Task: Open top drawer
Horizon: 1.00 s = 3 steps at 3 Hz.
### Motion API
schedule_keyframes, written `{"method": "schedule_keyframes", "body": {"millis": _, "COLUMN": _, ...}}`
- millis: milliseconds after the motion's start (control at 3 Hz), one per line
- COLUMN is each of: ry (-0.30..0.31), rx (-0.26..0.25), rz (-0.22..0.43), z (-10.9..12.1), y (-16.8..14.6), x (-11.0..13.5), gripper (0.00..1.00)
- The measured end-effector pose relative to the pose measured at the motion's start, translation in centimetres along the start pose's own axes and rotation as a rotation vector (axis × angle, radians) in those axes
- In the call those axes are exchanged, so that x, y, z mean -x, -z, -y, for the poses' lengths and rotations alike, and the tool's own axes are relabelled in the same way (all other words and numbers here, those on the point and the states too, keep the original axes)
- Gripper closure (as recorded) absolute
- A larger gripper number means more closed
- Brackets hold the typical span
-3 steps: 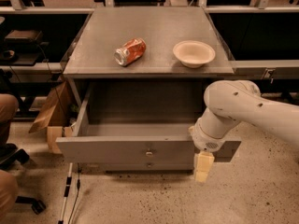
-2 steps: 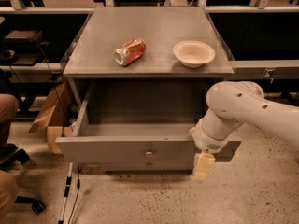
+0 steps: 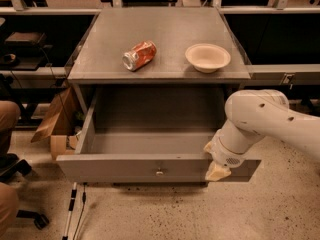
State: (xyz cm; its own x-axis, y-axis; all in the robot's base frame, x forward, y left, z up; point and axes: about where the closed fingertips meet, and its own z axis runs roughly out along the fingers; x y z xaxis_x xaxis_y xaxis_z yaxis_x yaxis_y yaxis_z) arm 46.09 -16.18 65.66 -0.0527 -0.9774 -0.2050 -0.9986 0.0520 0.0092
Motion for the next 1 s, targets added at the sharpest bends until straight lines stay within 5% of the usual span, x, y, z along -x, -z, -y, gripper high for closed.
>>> {"method": "schedule_keyframes", "body": {"millis": 667, "ry": 0.0, "rx": 0.0, "rz": 0.0, "z": 0.4, "y": 0.4, "x": 0.1, "gripper": 1.0}}
{"method": "schedule_keyframes", "body": {"millis": 1000, "ry": -0.003, "rx": 0.009, "rz": 0.003, "z": -1.6, "y": 0.5, "x": -1.4, "gripper": 0.92}}
